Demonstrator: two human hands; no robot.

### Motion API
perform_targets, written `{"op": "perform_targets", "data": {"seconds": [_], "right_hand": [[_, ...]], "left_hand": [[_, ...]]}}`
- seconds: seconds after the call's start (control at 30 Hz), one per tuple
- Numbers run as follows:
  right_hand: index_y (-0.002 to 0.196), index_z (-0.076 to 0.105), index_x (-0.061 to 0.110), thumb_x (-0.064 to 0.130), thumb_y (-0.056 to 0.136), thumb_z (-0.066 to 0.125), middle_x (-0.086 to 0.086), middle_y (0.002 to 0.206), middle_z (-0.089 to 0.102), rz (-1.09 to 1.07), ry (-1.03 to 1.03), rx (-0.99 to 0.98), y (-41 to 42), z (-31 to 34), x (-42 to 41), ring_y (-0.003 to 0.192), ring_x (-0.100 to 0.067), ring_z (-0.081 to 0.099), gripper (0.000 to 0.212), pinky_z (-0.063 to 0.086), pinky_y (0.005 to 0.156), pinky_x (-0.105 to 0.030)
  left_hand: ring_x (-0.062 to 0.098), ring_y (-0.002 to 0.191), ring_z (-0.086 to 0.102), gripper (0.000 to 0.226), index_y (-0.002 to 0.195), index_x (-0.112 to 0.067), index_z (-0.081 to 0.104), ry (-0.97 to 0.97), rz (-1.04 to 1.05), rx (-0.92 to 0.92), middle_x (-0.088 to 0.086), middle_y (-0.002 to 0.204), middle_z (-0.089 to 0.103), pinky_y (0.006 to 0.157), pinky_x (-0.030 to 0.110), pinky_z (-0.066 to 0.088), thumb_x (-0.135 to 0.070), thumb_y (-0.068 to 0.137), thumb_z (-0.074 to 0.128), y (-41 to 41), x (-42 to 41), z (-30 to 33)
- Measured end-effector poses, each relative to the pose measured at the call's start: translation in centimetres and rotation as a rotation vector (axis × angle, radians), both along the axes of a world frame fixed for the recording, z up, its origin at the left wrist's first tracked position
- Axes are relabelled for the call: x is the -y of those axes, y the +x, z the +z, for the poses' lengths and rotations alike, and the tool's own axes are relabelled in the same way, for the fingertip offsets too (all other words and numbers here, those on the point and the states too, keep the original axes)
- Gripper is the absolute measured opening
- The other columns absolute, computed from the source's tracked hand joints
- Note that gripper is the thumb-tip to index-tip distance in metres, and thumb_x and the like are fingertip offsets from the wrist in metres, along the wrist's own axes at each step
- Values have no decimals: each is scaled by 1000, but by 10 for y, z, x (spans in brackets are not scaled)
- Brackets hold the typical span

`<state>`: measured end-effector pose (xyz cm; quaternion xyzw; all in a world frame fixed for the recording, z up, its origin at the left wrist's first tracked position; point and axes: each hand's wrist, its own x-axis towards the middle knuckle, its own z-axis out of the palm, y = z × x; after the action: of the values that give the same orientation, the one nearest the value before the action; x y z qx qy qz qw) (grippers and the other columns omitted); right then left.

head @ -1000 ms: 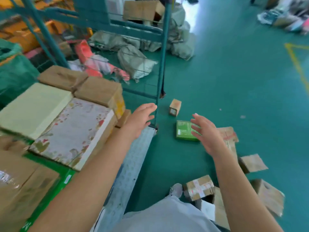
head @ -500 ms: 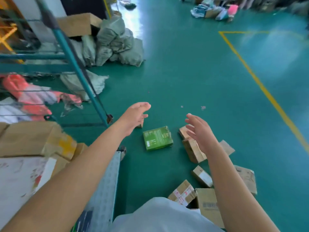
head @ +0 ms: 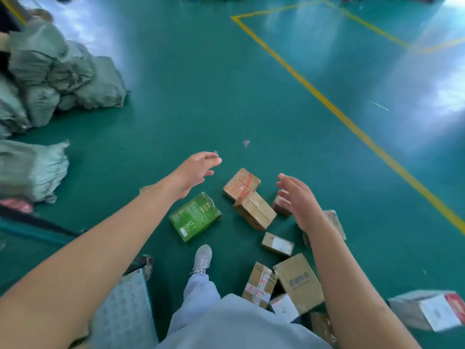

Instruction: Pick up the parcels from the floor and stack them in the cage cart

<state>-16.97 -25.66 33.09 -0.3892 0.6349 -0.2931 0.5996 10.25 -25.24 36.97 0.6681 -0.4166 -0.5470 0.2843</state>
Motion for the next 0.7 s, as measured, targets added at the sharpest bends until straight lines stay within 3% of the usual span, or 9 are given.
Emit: {"op": "perform_targets", "data": {"seconds": [0.2,0.37,0.5,0.7], "right_hand": [[139,55,19,47,104,56,2,134,60,-209,64,-16,-13,-11,41,124,-21,56,45,47,104,-35],[140,54,19,43,105,56,1,132,61,-400,115,4,-4,-18,71,122,-22,56,43,47,108,-38],[138,56,19,43,106,54,-1,133,62,-560,133,14,1,-26,77,125,-22,58,40,47,111,-41],[145,53,18,41,107,52,-2,137,60,-787,191,-4,-11,-40,52,127,-25,56,45,47,109,-42]], "left_hand": [[17,122,58,30,131,-28,58,39,-213,11,-9,136,57,108,38,40,-41,103,57,-11,103,-18],[15,119,58,30,131,-29,57,60,-390,36,-9,136,58,110,42,41,-41,104,56,-14,179,-31],[19,121,58,33,134,-25,57,92,-530,64,-6,137,58,100,36,42,-39,104,56,-22,222,-44],[19,121,59,31,131,-27,57,112,-743,81,-6,137,58,110,44,44,-43,103,57,-64,262,-62]]}}
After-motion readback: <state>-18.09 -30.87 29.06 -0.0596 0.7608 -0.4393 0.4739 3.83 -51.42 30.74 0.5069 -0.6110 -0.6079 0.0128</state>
